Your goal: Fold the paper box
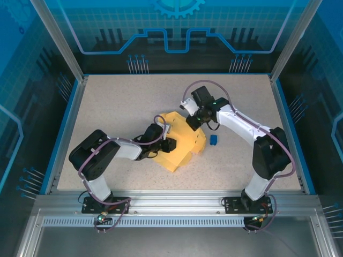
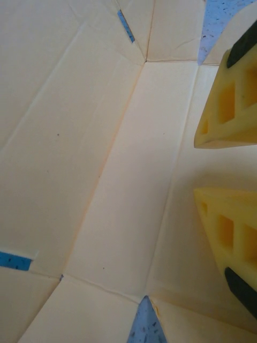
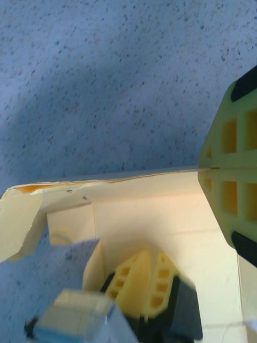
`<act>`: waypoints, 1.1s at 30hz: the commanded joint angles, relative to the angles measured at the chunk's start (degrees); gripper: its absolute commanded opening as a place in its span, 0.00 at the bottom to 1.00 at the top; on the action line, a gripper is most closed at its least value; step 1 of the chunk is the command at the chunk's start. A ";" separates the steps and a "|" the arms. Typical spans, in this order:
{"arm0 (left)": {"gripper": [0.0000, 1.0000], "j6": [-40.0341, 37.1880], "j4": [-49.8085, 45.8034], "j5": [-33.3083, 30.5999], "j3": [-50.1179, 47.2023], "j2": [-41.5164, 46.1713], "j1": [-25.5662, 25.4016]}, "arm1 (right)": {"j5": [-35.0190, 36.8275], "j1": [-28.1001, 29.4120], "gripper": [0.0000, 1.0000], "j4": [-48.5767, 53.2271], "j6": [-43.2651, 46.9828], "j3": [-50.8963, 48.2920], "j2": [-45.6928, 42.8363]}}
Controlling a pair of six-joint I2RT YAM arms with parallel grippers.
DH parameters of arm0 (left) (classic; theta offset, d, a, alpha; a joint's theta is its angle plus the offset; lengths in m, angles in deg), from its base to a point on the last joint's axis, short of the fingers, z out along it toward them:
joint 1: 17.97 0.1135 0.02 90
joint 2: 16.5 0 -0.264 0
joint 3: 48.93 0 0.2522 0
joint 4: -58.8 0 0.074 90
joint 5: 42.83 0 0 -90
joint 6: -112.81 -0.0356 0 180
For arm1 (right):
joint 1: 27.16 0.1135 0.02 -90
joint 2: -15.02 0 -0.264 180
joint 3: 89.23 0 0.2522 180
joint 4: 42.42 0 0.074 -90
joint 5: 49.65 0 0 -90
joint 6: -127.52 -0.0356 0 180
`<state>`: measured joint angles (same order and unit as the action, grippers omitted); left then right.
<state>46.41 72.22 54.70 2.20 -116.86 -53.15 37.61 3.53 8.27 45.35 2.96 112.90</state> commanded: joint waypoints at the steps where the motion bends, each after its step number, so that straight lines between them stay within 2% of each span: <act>1: 0.27 0.99 0.55 -0.27 -1.85 -2.31 -1.06 | 0.18 3.25 0.00 -1.09 -3.48 -1.75 -1.37; 6: 0.27 0.41 0.90 -0.67 -2.11 -2.12 -1.10 | 2.73 6.12 0.00 -2.54 -4.82 -3.77 -1.65; 10: 0.27 0.54 1.63 -0.76 -2.60 -1.86 -1.14 | 3.54 6.47 0.00 -3.59 -5.27 -5.02 -1.79; 14: 0.28 0.31 1.58 -0.83 -2.87 -0.87 -1.08 | 7.66 6.39 0.00 -4.12 -3.35 -4.91 -2.82; 18: 0.29 0.28 1.29 -1.40 -3.01 0.87 -1.08 | 13.92 6.93 0.00 -6.84 0.59 -5.47 -4.40; 26: 0.33 0.40 0.86 -2.33 -3.92 4.57 -0.44 | 32.59 12.35 0.00 -15.48 11.14 -9.80 -5.79; 33: 0.41 0.91 -0.66 -2.69 -5.26 9.44 1.80 | 42.35 15.12 0.00 -23.14 15.63 -14.06 -5.22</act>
<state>46.91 73.03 53.04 -2.37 -110.23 -52.34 72.71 17.83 -9.44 57.55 -9.91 108.53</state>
